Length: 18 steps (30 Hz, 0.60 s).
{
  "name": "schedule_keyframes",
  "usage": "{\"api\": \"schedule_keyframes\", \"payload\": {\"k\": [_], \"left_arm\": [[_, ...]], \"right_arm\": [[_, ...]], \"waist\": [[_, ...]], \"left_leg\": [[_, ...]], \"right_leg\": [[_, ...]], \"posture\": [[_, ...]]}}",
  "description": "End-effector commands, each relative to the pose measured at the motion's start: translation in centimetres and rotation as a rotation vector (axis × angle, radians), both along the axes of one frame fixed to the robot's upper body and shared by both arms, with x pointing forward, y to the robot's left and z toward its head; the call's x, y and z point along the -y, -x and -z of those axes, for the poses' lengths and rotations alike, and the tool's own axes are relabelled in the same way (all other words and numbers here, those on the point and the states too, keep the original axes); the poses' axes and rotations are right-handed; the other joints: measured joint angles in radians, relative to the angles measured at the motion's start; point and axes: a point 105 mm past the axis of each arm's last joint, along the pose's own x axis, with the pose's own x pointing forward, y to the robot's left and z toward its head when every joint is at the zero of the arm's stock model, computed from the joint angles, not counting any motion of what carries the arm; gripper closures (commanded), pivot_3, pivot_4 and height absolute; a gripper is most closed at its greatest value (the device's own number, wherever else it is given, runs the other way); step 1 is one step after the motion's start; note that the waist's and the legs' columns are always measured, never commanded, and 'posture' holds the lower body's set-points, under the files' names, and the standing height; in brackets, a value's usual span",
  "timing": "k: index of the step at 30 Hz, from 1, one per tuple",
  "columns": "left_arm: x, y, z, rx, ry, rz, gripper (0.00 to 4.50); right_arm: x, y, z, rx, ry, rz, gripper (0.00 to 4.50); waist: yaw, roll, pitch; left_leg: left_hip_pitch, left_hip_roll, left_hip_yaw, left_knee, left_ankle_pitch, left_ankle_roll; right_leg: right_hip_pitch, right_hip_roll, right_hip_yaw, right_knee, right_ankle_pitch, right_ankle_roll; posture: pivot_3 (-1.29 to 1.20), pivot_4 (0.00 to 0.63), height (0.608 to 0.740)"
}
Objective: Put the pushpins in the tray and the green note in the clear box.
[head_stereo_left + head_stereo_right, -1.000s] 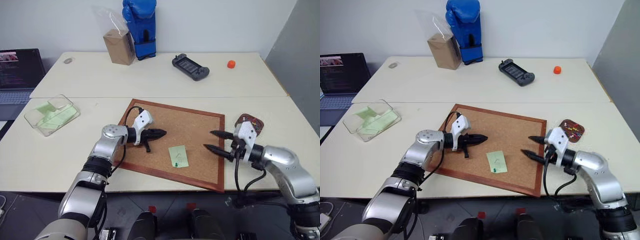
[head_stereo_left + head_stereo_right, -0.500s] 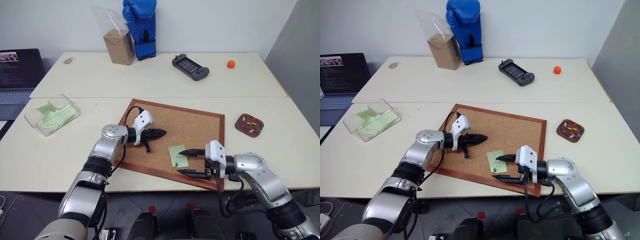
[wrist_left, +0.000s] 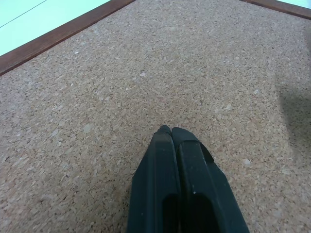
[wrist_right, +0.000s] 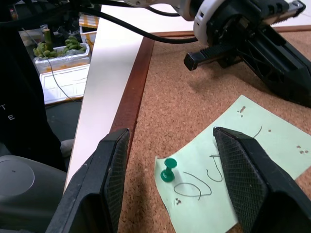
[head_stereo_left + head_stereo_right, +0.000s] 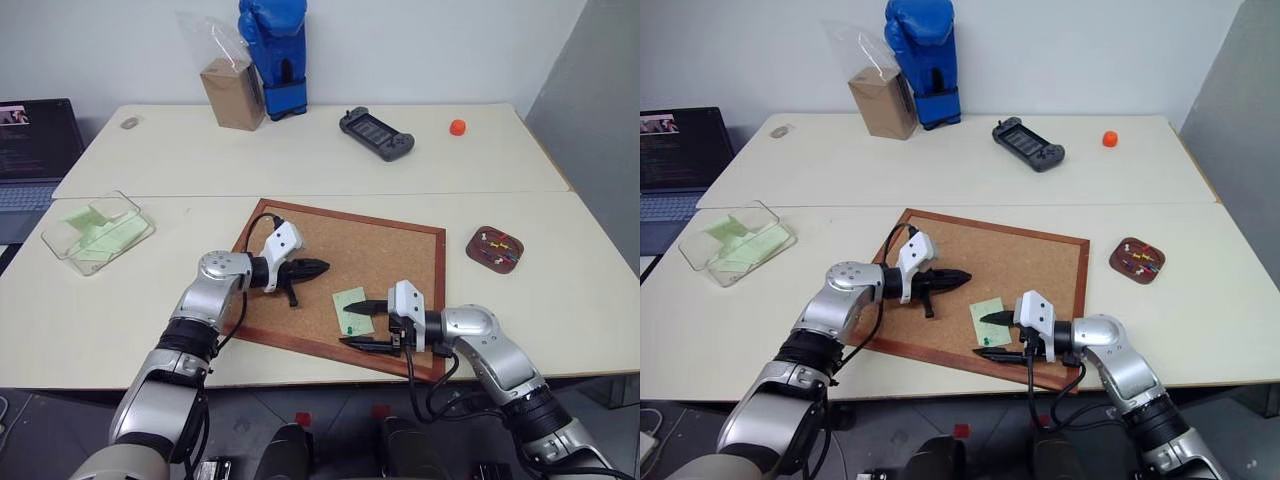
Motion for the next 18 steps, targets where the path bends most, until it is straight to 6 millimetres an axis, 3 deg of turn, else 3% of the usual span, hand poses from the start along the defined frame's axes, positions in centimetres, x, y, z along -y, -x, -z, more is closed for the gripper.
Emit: {"api": "schedule_keyframes", "payload": {"k": [1, 15, 18], "left_arm": [[-0.88, 0.71, 2.13, -0.079, -0.061, -0.016, 4.5], [-0.54, 0.53, 1.84, -0.073, -0.055, -0.013, 4.5], [-0.56, 0.51, 1.81, -0.073, -0.054, -0.014, 4.5]], "right_arm": [[-0.45, -0.27, -0.6, 0.04, -0.015, -0.003, 1.96], [-0.71, -0.64, 0.18, 0.063, 0.019, -0.012, 4.34], [-0.66, -0.66, 0.19, 0.063, 0.021, -0.017, 4.47]], "waist": [[0.0, 0.0, 0.0], [-0.001, 0.0, 0.0], [-0.001, 0.0, 0.0]], "left_leg": [[0.0, 0.0, 0.0, 0.0, 0.0, 0.0], [0.0, 0.0, 0.0, 0.0, 0.0, 0.0], [0.0, 0.0, 0.0, 0.0, 0.0, 0.0]], "right_leg": [[0.0, 0.0, 0.0, 0.0, 0.0, 0.0], [0.0, 0.0, 0.0, 0.0, 0.0, 0.0], [0.0, 0.0, 0.0, 0.0, 0.0, 0.0]], "posture": [[0.0, 0.15, 0.74], [0.0, 0.15, 0.74], [0.0, 0.15, 0.74]]}}
